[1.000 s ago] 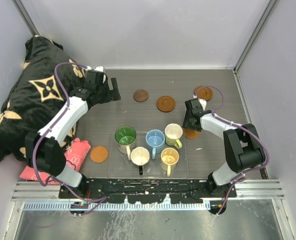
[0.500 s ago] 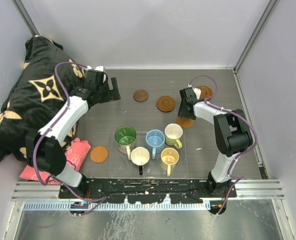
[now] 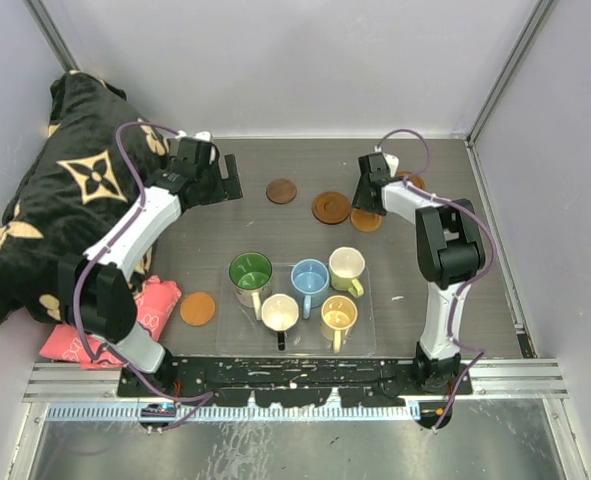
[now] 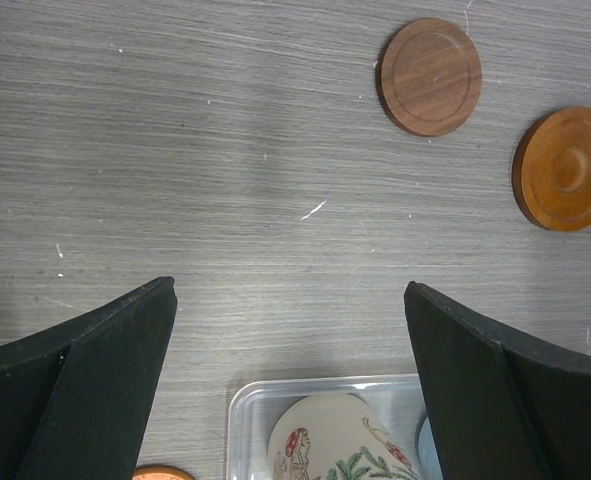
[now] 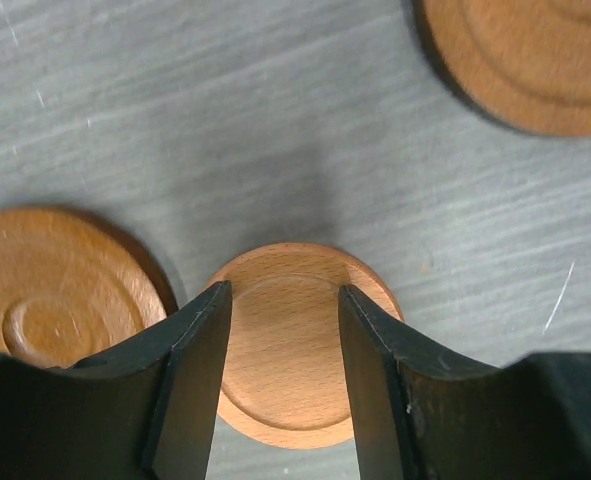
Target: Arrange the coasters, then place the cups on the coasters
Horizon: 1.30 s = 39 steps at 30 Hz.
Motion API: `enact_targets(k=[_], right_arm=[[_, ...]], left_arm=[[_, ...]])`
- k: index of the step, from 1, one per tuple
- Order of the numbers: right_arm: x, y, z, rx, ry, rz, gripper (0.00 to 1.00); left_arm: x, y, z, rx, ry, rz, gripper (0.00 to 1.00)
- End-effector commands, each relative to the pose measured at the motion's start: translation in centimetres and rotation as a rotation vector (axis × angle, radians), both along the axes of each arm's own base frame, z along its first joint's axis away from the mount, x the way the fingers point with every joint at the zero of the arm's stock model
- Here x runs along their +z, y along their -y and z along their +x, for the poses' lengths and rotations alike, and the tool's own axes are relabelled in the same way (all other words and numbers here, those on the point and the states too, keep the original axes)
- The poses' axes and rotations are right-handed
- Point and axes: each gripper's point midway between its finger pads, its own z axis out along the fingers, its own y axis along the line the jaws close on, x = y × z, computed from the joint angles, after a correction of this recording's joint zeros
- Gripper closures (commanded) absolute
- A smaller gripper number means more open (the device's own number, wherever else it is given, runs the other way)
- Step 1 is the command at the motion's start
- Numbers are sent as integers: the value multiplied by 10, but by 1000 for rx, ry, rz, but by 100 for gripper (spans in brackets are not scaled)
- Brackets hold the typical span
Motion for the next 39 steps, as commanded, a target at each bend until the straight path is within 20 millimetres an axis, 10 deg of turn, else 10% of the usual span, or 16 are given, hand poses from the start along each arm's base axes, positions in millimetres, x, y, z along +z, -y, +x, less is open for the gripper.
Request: enact_targets(k=[1, 19, 28, 39], right_arm=[[-22, 12, 9, -16, -56, 16, 47], [-26, -7, 59, 41, -46, 61, 47], [-12, -18, 53, 65, -27, 22, 47], [29, 16, 29, 27, 35, -107, 48]], left_arm=[[25, 1, 12, -6, 68, 10, 2], [27, 1, 17, -3, 75, 13, 2], [28, 0, 16, -1, 81, 22, 2], [26, 2, 13, -4, 83, -2, 2]])
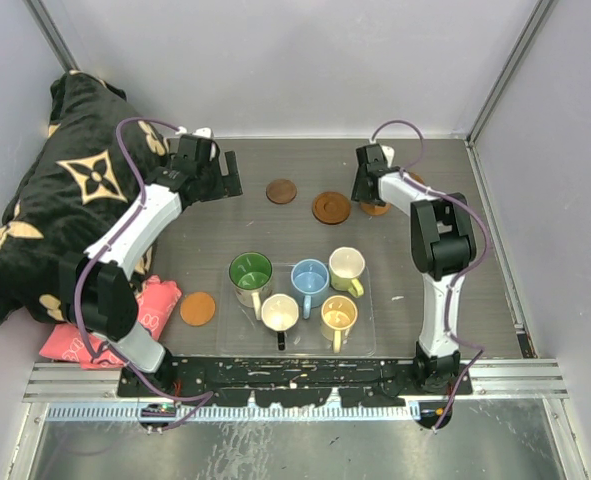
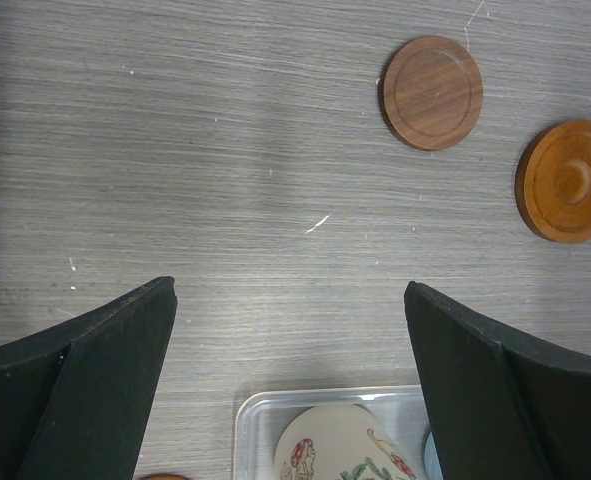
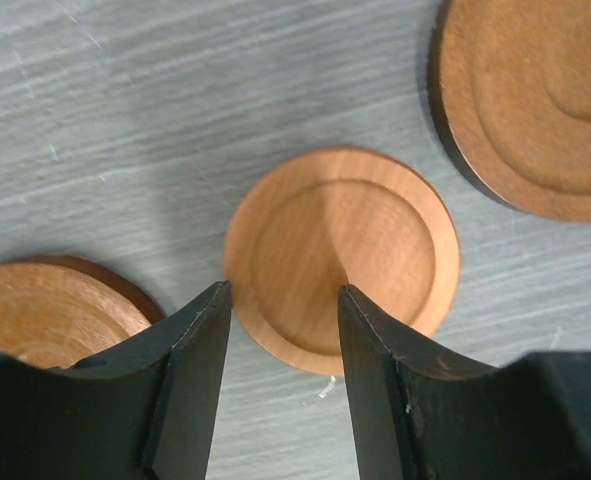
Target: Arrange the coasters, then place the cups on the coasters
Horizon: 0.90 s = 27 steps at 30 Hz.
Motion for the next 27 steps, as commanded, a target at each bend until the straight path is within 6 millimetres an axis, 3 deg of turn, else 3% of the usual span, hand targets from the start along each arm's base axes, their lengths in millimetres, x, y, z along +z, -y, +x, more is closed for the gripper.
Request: enact_targets(k=[1, 8, 14, 20, 23, 27], right_arm=[[27, 15, -10, -13, 32, -61, 48], [31, 21, -5, -23, 49, -54, 50], [53, 22, 2, -20, 109, -24, 47], [60, 23, 2, -18, 119, 1, 47], [59, 27, 2, -26, 125, 1, 47], [42, 31, 3, -27, 87, -16, 47]], left_arm=[[20, 4, 5, -5, 61, -27, 2], [20, 4, 3, -8, 60, -29, 2], [21, 2, 2, -4, 64, -23, 2], [20, 2, 3, -4, 62, -22, 2], [20, 3, 3, -5, 62, -21, 2], [19, 4, 4, -7, 58, -26, 2]])
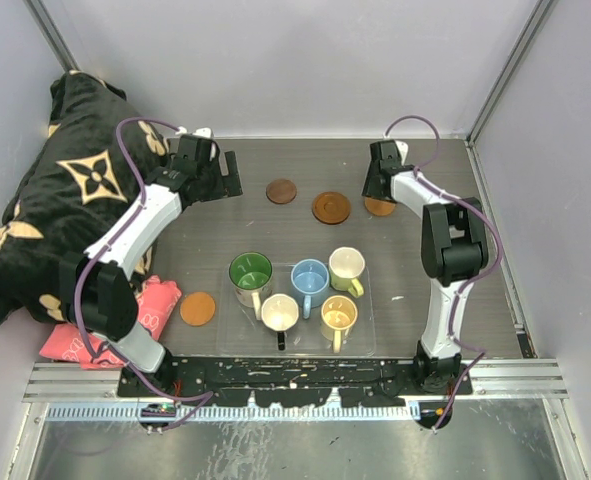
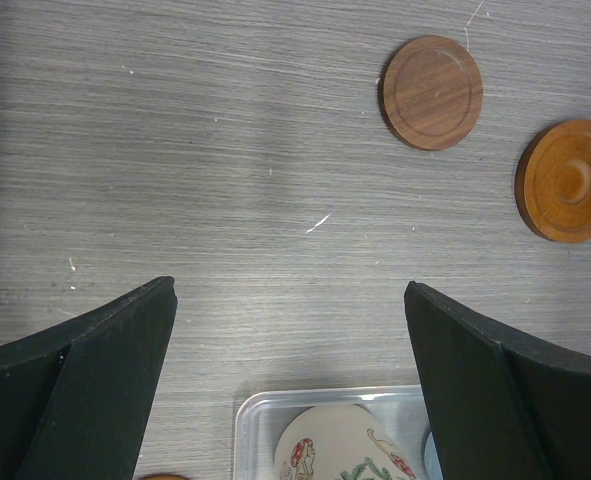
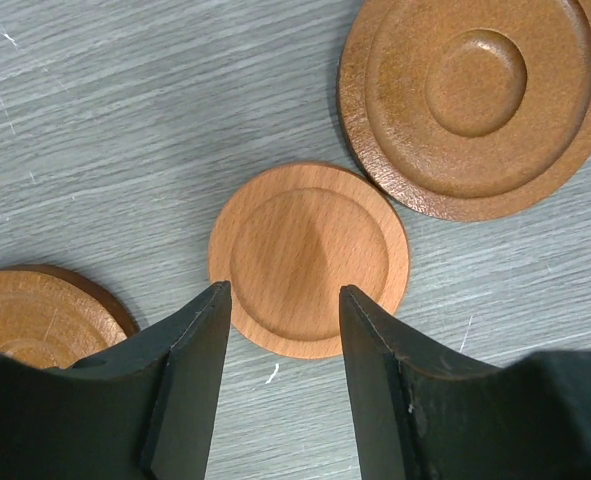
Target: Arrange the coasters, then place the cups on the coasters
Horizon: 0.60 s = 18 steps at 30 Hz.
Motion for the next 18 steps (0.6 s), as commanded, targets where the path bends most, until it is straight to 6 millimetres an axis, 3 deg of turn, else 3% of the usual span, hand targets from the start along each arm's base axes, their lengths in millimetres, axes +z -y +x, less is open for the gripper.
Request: enact_targets(k=[1, 18], right_arm=[[13, 2, 11, 4, 47, 1, 47], [-20, 2, 14, 11, -5, -26, 47]], left_arm=[[20, 4, 4, -8, 59, -26, 2], [21, 5, 4, -11, 59, -26, 2]])
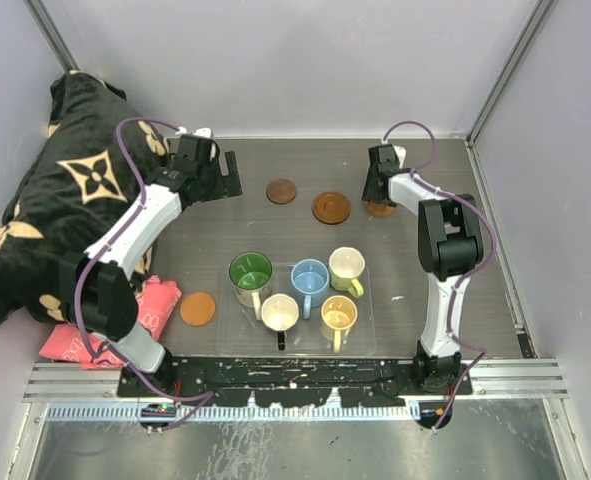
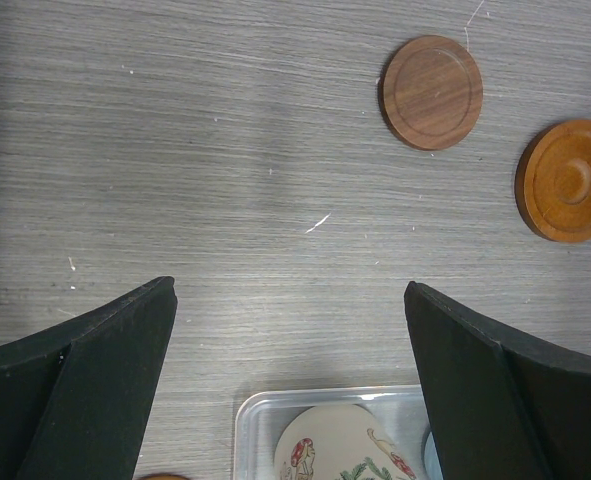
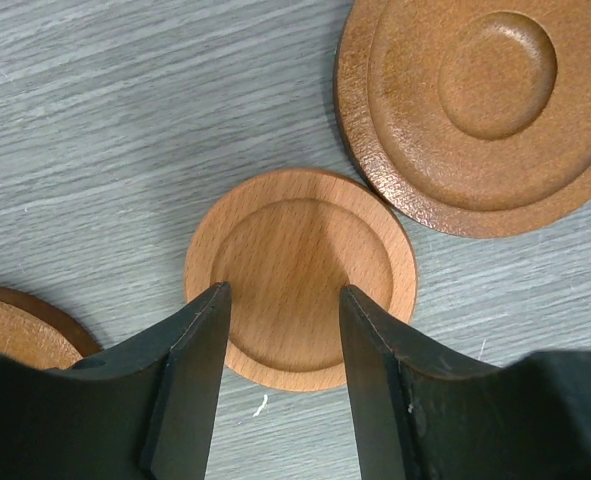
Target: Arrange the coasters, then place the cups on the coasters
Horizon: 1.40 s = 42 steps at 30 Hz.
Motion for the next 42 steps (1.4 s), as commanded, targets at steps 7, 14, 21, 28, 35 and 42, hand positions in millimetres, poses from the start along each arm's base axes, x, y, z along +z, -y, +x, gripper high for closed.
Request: enact_targets(k=[7, 14, 21, 28, 35, 42], right_arm=[[-7, -24, 10, 57, 11, -12, 46], [-17, -44, 16, 80, 7, 1, 46], [-20, -44, 25, 77, 4, -11, 46], [-22, -46, 32, 82, 6, -8, 46], [-24, -43, 39, 70, 7, -8, 46], [-22, -40, 49, 65, 17, -7, 46]], left_arm=[[18, 3, 4, -7, 53, -22, 2], [19, 2, 4, -5, 57, -18, 2], [20, 2, 3, -5, 59, -16, 2], [19, 2, 5, -5, 57, -15, 2], [19, 1, 5, -5, 58, -11, 2], [18, 3, 7, -6, 52, -11, 2]])
